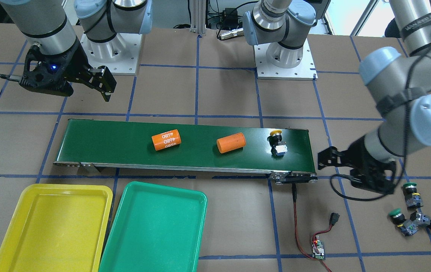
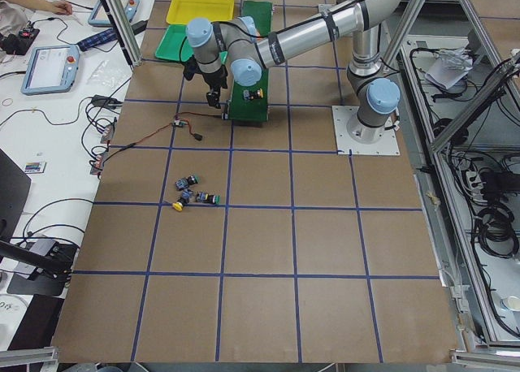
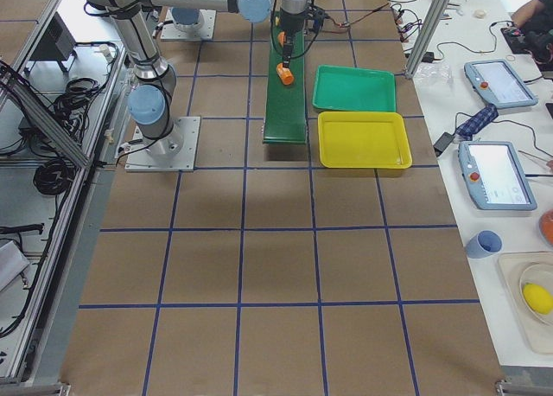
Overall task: Sort buttons by color to trays
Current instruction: 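Return the left gripper to the buttons and grasp another green-capped button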
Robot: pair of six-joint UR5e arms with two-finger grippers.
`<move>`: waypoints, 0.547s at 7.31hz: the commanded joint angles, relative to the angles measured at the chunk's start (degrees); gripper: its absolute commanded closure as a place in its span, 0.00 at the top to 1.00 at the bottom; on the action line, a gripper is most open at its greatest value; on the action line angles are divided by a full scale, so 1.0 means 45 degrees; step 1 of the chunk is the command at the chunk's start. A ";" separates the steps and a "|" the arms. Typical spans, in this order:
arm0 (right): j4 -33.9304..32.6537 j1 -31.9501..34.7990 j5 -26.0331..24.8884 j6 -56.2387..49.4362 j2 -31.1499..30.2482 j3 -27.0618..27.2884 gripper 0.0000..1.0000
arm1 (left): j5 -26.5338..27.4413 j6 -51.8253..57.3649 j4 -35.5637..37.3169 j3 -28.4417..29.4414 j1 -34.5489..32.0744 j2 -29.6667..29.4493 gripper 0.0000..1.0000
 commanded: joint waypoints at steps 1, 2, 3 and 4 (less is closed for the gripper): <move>0.0004 0.0000 -0.0039 -0.0004 -0.0012 0.0000 1.00 | 0.0023 -0.1205 0.1540 0.2201 0.1520 -0.2070 1.00; 0.0005 0.0000 0.0000 0.0015 -0.0013 0.0000 1.00 | 0.0081 -0.1620 0.1568 0.3042 0.1697 -0.3221 1.00; -0.0015 0.0000 0.0000 -0.0004 0.0007 0.0000 1.00 | 0.0082 -0.1992 0.1568 0.3708 0.2183 -0.4045 1.00; -0.0015 0.0000 0.0000 0.0015 0.0007 0.0000 1.00 | 0.0063 -0.2054 0.1568 0.3792 0.2400 -0.4633 1.00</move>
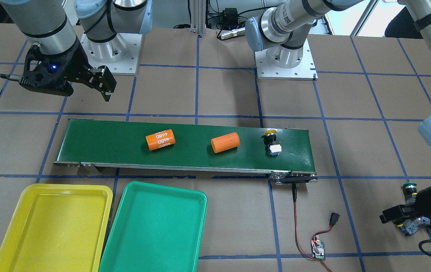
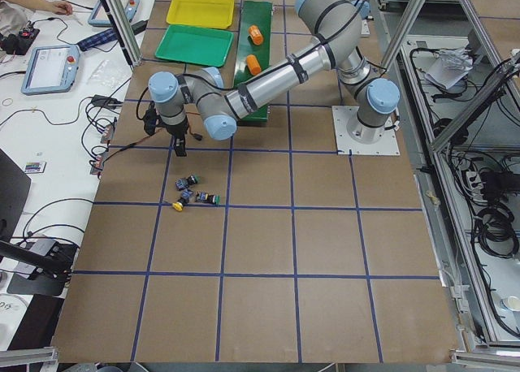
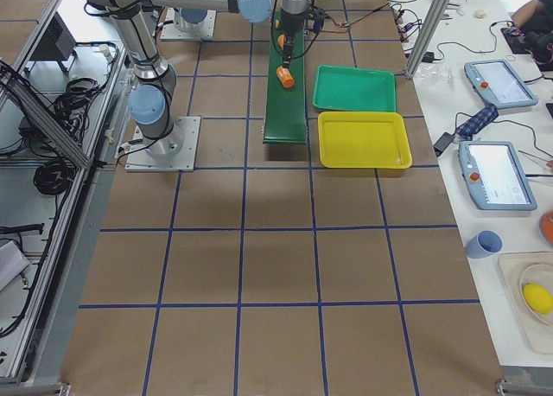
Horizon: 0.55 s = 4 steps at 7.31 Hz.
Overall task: Sort buttons by color to trays
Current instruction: 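Return the left gripper to the buttons and grasp another green-capped button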
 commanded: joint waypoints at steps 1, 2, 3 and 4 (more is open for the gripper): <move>0.0012 0.0001 -0.0035 0.0011 -0.0011 0.0000 1.00 | -0.0004 -0.0296 0.0045 0.0495 0.0413 -0.1097 1.00; 0.0013 0.0001 0.0004 0.0011 -0.0011 0.0000 1.00 | 0.0015 -0.0374 0.0045 0.0495 0.0529 -0.1292 1.00; 0.0013 0.0001 0.0004 0.0011 0.0008 0.0000 1.00 | 0.0035 -0.0414 0.0045 0.0572 0.0801 -0.1333 1.00; -0.0007 0.0001 -0.0015 0.0011 0.0008 0.0000 1.00 | 0.0054 -0.0433 -0.0032 0.0515 0.0843 -0.1314 1.00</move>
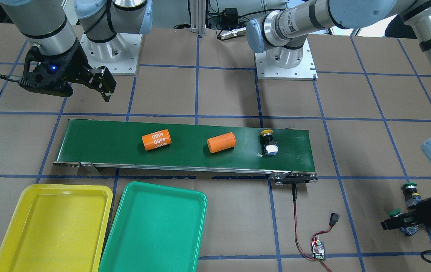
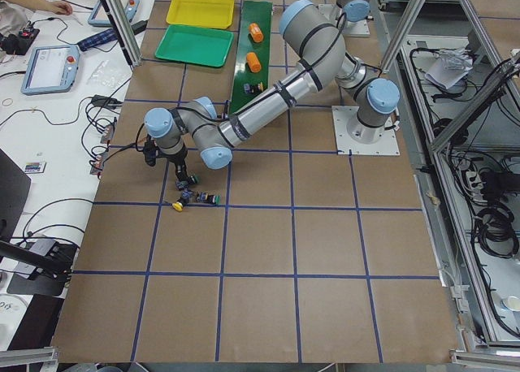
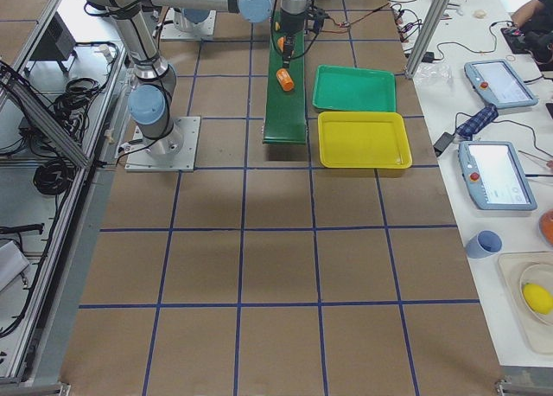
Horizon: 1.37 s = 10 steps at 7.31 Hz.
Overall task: Sort buttons by color to trays
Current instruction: 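Return the left gripper to the buttons and grasp another green-capped button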
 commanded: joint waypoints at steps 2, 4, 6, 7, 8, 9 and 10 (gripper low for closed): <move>0.0004 0.0000 -0.0013 -0.0019 -0.0011 0.0000 1.00 | -0.0055 -0.0022 0.0040 -0.0184 0.0180 -0.0233 1.00; -0.0015 0.0000 -0.0013 -0.0019 -0.0010 0.0000 1.00 | -0.0036 -0.0061 0.0021 -0.0048 0.0199 -0.0449 1.00; -0.0015 0.0000 0.0026 0.0000 -0.0011 0.0000 1.00 | 0.0042 -0.0293 -0.0484 -0.0204 0.0142 -0.0080 0.99; -0.0015 0.0000 0.0026 0.0000 0.0009 0.0000 1.00 | 0.0042 -0.0721 -0.1009 -0.0108 0.0122 0.0115 0.99; -0.0015 0.0000 0.0026 0.0000 0.0009 0.0000 1.00 | 0.0042 -0.0822 -0.0995 -0.0203 0.0083 0.0155 0.99; -0.0015 0.0000 -0.0012 0.0000 -0.0010 0.0000 1.00 | 0.0042 -0.0803 -0.0802 -0.0146 0.0102 -0.0096 1.00; 0.0004 0.0000 0.0026 0.0000 -0.0011 0.0000 1.00 | 0.0177 -0.0745 -0.0471 -0.0049 0.0218 -0.0253 1.00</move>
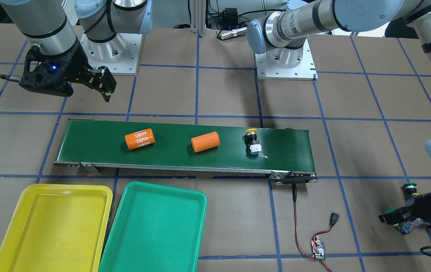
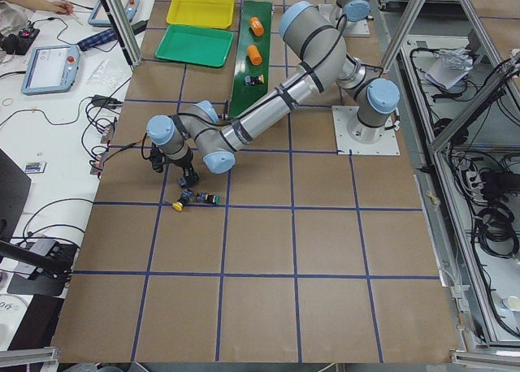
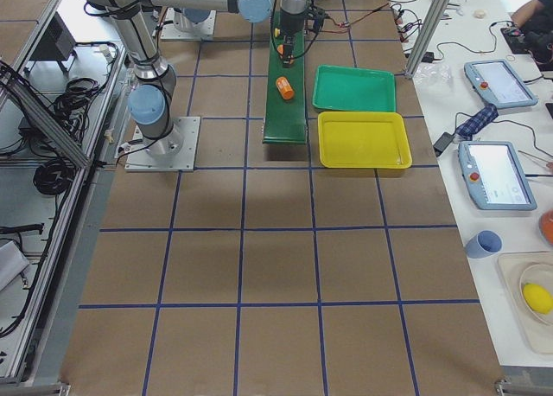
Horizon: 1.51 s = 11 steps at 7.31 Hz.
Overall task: Sort buttons by color to trays
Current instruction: 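Return the left gripper to the buttons and grasp another green-capped button, then place the held button on the belt's near end and release it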
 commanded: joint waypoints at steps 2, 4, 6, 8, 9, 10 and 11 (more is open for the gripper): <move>-0.0004 0.0000 0.0017 0.0000 0.0011 0.0000 1.00 | 0.0104 0.0000 0.0530 0.0122 0.0244 -0.0250 0.99; 0.0015 0.0000 0.0036 -0.0019 0.0011 0.0000 1.00 | 0.0104 0.0058 0.0609 -0.0015 0.0265 -0.0270 0.60; -0.0004 0.0000 -0.0002 0.0000 0.0011 0.0000 1.00 | 0.0278 0.0117 0.0551 0.0141 0.0207 -0.0251 0.03; 0.0016 0.0000 0.0017 0.0000 -0.0009 0.0000 1.00 | 0.0339 0.0427 0.0336 -0.1002 -0.0066 0.1012 0.00; 0.0016 0.0000 -0.0022 0.0000 -0.0009 0.0000 1.00 | 0.0358 0.0913 0.0335 -0.2364 -0.0338 0.2141 0.00; 0.0016 0.0000 -0.0022 0.0000 -0.0009 0.0000 1.00 | 0.0300 0.1672 0.0316 -0.3576 -0.0650 0.3506 0.00; 0.0016 0.0000 -0.0022 0.0000 -0.0009 0.0000 1.00 | 0.0300 0.2183 0.0219 -0.4729 -0.1136 0.4853 0.00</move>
